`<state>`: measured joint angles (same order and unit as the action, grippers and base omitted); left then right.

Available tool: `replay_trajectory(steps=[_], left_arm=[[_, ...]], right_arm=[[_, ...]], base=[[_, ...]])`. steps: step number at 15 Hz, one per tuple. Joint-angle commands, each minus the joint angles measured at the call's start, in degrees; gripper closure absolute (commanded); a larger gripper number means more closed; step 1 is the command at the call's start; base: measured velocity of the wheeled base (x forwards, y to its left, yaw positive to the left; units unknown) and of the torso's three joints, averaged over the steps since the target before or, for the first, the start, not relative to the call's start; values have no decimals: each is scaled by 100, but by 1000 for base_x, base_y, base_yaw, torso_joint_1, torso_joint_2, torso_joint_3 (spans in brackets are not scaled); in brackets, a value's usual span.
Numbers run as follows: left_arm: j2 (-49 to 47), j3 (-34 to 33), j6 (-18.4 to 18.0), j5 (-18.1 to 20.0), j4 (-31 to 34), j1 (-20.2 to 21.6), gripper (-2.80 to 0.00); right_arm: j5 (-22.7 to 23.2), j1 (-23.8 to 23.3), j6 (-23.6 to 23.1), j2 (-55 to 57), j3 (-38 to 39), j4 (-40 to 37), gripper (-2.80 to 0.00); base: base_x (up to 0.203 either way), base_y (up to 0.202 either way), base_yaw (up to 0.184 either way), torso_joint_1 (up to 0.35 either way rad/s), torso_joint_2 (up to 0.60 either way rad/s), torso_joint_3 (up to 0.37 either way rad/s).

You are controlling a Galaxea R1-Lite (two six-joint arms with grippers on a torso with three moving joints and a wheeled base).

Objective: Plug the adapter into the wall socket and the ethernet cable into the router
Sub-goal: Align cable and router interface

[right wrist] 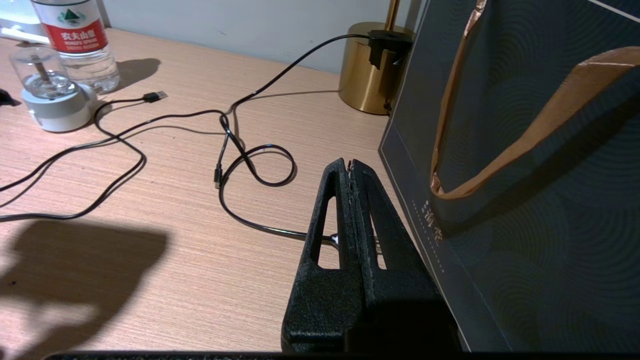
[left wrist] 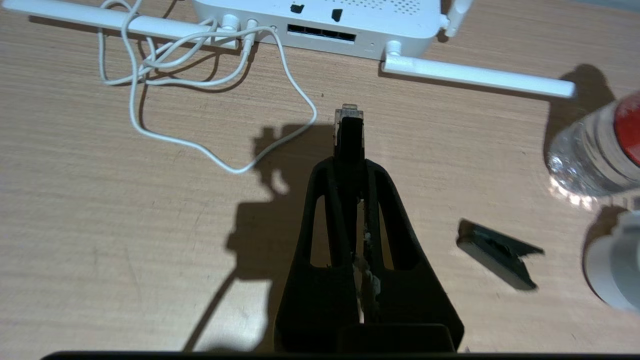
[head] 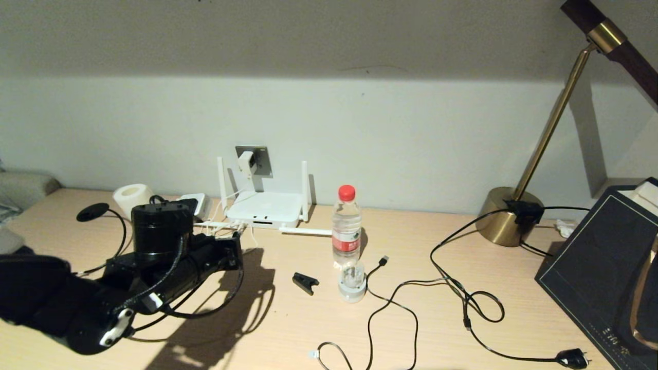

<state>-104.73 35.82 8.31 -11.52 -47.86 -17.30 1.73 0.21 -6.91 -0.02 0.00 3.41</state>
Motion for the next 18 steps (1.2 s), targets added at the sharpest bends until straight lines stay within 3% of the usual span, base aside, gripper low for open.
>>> replay_trajectory(steps=[1, 18], left_arm=[[-469, 246, 4, -13, -133, 32, 0], [-1837, 1085, -40, 36, -523, 209, 0]], right_arm=[[3, 1, -3, 11, 132, 2, 0], [3, 6, -12, 11, 132, 2, 0]], base=[[0, 0, 0, 0, 0, 0], [0, 0, 0, 0, 0, 0]])
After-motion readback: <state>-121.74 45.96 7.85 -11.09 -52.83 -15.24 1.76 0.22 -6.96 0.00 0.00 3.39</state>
